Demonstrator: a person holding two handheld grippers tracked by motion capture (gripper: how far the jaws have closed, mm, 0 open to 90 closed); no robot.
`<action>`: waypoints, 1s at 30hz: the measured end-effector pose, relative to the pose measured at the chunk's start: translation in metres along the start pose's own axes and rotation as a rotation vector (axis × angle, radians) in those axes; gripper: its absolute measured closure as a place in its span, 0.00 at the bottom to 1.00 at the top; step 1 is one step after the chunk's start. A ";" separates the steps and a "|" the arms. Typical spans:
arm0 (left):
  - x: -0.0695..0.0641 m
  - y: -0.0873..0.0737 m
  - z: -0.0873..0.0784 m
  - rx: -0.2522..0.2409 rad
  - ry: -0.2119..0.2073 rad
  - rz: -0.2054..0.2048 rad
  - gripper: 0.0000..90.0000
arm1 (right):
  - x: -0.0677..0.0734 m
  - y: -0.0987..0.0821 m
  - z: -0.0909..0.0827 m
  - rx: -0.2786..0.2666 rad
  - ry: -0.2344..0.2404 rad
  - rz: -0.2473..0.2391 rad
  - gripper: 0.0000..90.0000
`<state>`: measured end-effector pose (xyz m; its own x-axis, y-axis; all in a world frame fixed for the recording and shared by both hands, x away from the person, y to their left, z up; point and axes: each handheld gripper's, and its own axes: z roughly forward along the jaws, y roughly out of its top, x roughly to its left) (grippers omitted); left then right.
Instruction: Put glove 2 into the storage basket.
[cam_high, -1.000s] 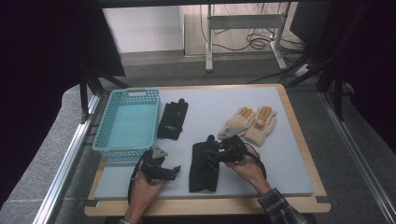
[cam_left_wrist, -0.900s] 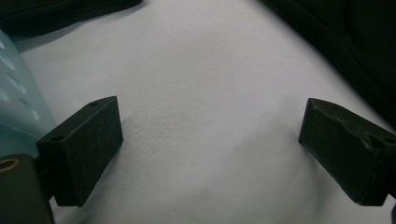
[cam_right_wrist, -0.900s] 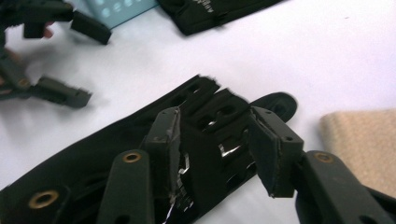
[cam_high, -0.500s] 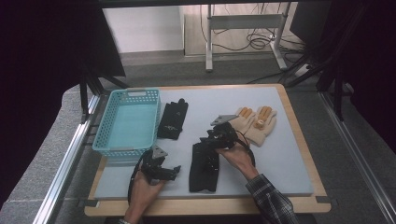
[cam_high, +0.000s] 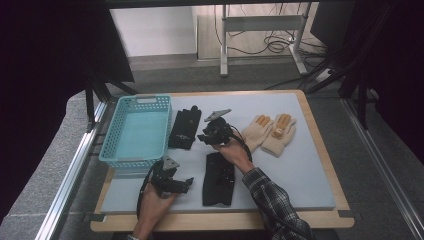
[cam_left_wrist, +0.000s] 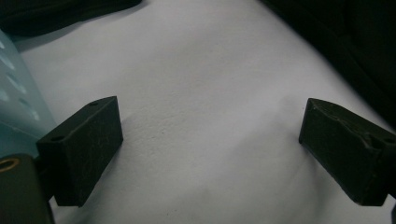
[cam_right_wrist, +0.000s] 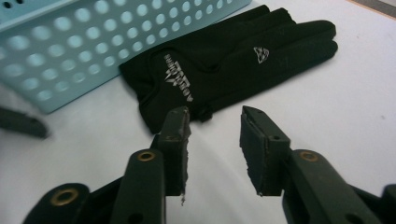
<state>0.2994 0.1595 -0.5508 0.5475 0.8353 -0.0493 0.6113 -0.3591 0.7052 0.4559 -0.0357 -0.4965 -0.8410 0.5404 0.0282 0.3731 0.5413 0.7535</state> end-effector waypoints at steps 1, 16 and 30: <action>0.000 0.000 0.000 0.002 0.001 0.002 0.07 | -0.001 0.002 0.004 0.000 -0.002 -0.001 0.66; 0.000 0.000 0.000 0.000 -0.001 -0.004 0.07 | -0.013 0.023 0.071 0.037 -0.015 0.044 0.40; 0.000 0.000 0.000 0.000 -0.001 -0.003 0.07 | -0.007 0.023 0.082 0.080 -0.105 0.013 0.90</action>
<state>0.2993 0.1593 -0.5509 0.5458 0.8363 -0.0523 0.6134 -0.3563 0.7049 0.5023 0.0257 -0.5331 -0.7917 0.6100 -0.0346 0.4172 0.5811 0.6988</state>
